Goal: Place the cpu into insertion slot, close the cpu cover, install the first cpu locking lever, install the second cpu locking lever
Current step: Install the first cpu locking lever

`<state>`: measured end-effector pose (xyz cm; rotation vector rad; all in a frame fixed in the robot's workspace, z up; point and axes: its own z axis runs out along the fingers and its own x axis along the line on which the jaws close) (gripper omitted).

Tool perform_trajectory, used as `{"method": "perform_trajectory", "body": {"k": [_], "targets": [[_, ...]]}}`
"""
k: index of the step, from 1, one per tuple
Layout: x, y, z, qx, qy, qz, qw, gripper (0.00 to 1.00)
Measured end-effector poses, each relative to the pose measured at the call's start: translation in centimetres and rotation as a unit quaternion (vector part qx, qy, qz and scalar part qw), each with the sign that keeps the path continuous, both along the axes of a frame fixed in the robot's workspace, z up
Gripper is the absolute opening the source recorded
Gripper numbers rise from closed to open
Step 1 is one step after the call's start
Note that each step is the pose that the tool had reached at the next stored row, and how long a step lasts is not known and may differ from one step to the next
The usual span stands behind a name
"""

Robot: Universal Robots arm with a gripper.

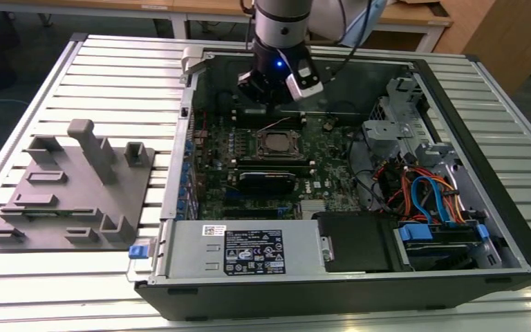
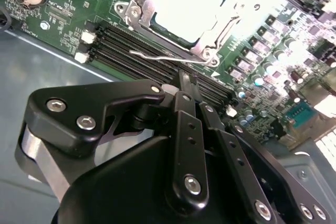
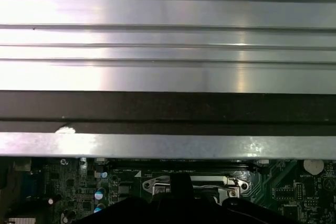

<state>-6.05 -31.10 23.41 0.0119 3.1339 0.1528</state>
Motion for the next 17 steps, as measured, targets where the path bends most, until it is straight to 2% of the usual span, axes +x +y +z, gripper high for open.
{"method": "perform_trajectory", "body": {"k": [5,17], "targets": [[0.31,0.04,-0.37,-0.0004,0.0,0.0,1.0,0.11],[1.38,0.04,-0.66,-0.0004,0.0,0.0,1.0,0.11]]}}
